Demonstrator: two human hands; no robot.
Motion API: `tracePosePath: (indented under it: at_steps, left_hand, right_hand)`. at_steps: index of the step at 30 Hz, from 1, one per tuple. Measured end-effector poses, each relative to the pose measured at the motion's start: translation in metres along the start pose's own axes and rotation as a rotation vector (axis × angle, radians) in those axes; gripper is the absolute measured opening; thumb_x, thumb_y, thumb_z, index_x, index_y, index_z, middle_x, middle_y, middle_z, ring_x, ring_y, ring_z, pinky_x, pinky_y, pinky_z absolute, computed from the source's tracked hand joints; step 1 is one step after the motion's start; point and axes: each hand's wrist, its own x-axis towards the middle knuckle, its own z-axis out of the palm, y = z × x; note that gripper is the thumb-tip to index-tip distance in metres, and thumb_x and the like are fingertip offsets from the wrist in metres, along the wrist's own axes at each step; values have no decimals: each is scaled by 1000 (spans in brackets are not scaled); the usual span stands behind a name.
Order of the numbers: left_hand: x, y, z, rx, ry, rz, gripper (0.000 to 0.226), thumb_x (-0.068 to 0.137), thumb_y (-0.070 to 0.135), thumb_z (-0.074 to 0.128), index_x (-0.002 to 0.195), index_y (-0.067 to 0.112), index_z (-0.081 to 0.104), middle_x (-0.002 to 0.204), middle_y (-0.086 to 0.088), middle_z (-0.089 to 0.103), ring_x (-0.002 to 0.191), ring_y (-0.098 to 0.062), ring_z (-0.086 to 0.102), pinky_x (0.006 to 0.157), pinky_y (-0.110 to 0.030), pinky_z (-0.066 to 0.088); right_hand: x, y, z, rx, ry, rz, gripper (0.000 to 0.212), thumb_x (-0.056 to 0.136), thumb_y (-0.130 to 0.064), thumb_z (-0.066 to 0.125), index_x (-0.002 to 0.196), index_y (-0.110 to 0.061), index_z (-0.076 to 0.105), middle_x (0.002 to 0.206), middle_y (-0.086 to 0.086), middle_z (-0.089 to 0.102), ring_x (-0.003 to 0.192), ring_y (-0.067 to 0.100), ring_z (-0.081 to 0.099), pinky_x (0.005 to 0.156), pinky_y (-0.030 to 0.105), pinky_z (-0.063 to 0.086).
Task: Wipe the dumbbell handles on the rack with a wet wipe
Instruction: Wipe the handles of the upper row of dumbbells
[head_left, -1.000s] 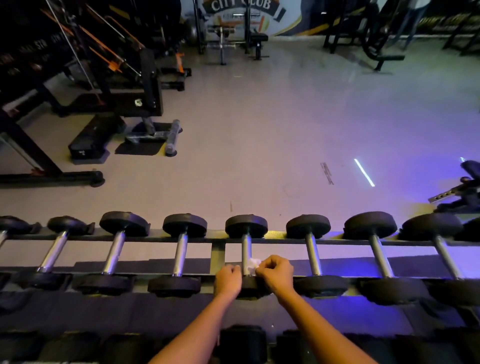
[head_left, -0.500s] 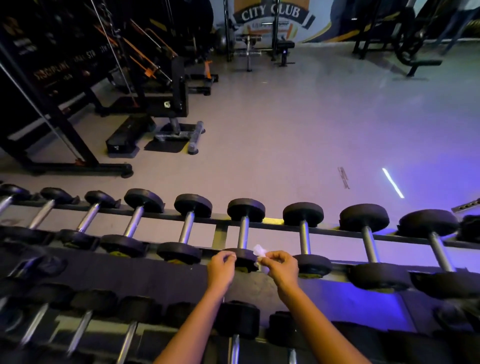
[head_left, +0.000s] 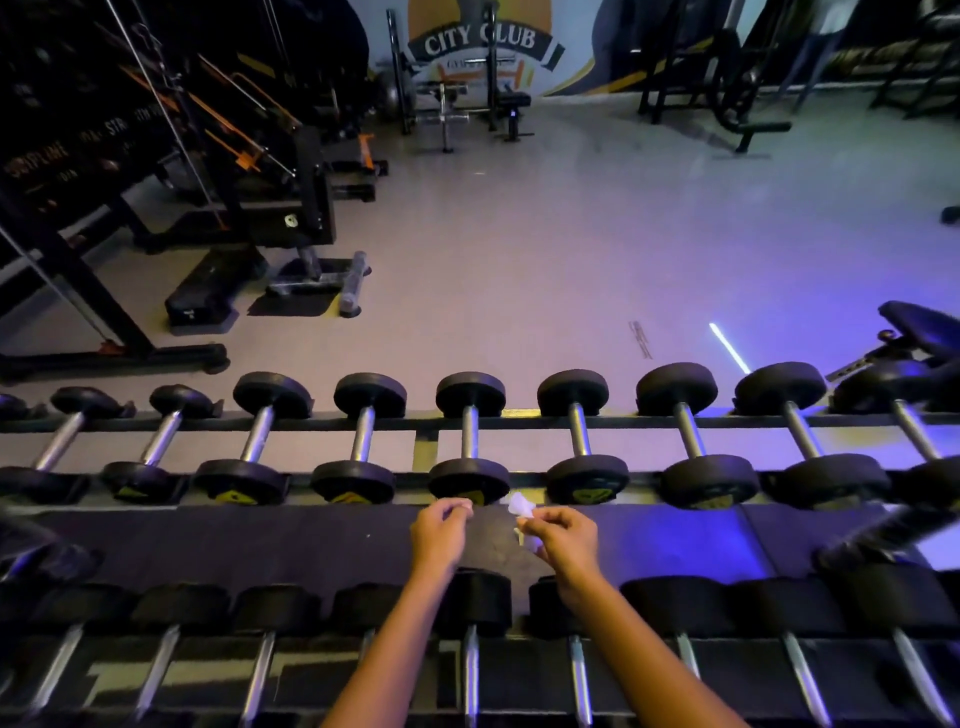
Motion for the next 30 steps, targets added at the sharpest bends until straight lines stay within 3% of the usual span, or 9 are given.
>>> tracePosePath:
  at_steps: [3, 7, 12, 18, 20, 23, 30]
  left_hand:
    - [-10, -5, 3, -29, -40, -18, 19, 89, 13, 60, 78, 24, 70, 88, -3, 72, 91, -23, 67, 89, -39, 54]
    - [-20, -10, 22, -23, -87, -32, 22, 88, 12, 61, 73, 25, 69, 85, -5, 73, 90, -26, 68, 87, -41, 52]
    - [-30, -8, 50, 9, -147, -21, 20, 90, 16, 62, 74, 25, 70, 84, -4, 73, 90, -26, 69, 86, -39, 52]
    - [-18, 14, 90, -23, -36, -26, 26, 91, 9, 58, 69, 21, 66, 80, -7, 70, 89, -30, 67, 86, -39, 52]
    - [-14, 21, 114, -48, -9, -43, 22, 91, 9, 57, 72, 16, 68, 78, -6, 68, 88, -31, 67, 79, -36, 53]
    - [-12, 32, 150, -74, -21, -71, 15, 94, 11, 56, 92, 3, 69, 83, -7, 68, 80, -23, 65, 62, -23, 45]
    - [-15, 40, 187, -105, 68, -149, 14, 94, 12, 56, 92, 8, 69, 91, -11, 69, 86, -22, 65, 71, -26, 48]
  right_hand:
    - [-13, 3, -10, 16, 20, -3, 15, 76, 2, 76, 89, 2, 69, 80, 11, 68, 68, 15, 60, 56, 24, 49]
    - [-23, 12, -33, 64, 81, 16, 15, 77, 3, 74, 91, 3, 68, 83, 15, 68, 63, 14, 57, 50, 20, 45]
    - [-17, 21, -64, 79, 90, 42, 15, 78, 1, 74, 92, 1, 69, 91, 16, 70, 75, 19, 63, 57, 23, 49]
    - [17, -5, -97, 33, -5, -4, 14, 78, -3, 75, 91, -3, 69, 91, 13, 69, 82, 19, 65, 62, 25, 52]
    - [32, -16, -112, -1, -25, -34, 14, 77, -4, 76, 90, -3, 69, 89, 12, 70, 78, 16, 64, 60, 23, 51]
    - [52, -26, -135, -60, -58, -71, 11, 78, -4, 76, 87, -5, 70, 84, 9, 70, 73, 13, 64, 59, 21, 50]
    - [92, -36, -164, -151, -150, -41, 12, 77, -4, 77, 86, -7, 70, 82, 5, 69, 75, 13, 65, 62, 22, 53]
